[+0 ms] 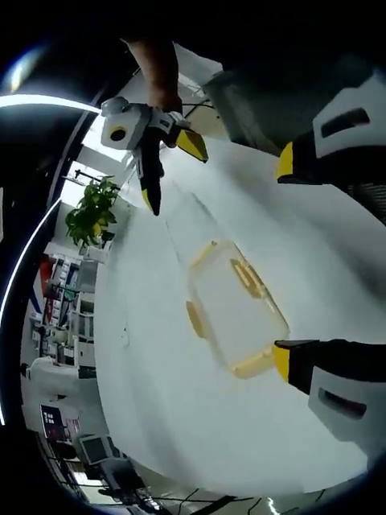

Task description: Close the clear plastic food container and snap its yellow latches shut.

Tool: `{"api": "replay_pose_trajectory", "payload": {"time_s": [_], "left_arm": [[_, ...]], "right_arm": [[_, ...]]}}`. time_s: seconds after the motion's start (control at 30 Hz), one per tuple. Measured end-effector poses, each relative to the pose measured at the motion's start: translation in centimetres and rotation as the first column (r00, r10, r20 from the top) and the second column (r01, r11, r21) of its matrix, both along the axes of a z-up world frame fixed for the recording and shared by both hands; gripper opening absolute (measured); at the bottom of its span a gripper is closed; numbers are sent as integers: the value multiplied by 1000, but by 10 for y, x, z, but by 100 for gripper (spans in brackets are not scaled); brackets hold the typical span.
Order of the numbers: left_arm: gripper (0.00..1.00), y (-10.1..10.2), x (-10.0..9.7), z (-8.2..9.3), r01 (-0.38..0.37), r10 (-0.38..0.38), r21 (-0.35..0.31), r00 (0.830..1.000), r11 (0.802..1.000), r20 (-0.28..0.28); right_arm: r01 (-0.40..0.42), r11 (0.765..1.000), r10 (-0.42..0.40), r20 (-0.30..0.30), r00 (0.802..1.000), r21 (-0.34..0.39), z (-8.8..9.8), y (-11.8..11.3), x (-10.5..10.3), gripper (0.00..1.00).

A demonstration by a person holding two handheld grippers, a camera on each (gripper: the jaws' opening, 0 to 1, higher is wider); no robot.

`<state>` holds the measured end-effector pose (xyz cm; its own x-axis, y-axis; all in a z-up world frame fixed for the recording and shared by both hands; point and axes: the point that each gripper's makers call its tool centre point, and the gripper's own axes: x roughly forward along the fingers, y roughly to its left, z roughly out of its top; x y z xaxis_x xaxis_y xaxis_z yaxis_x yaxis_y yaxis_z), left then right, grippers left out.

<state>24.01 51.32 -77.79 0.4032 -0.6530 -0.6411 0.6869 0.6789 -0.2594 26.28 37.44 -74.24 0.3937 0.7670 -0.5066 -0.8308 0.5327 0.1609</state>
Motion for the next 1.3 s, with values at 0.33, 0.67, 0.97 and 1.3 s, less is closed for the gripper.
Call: {"api": "replay_pose_trajectory", "payload": {"time_s": [0.33,0.67,0.97,1.3], "left_arm": [[74,12,12,-3,35,-34,41,999,999,-9],[72,18,24,-13,90,-88,91,996,992,-28],[68,22,33,-19,143,-139,134,990,981,-39],[67,26,47,-23,165,-160,157,986,974,-44]], "right_arm": [[-79,995,79,5,997,-61,-10,8,-2,76],[-105,992,104,-24,994,-75,-19,16,0,71],[-104,990,100,-39,994,-91,-26,19,9,73],[-98,990,93,-55,994,-104,-31,19,21,73]]}}
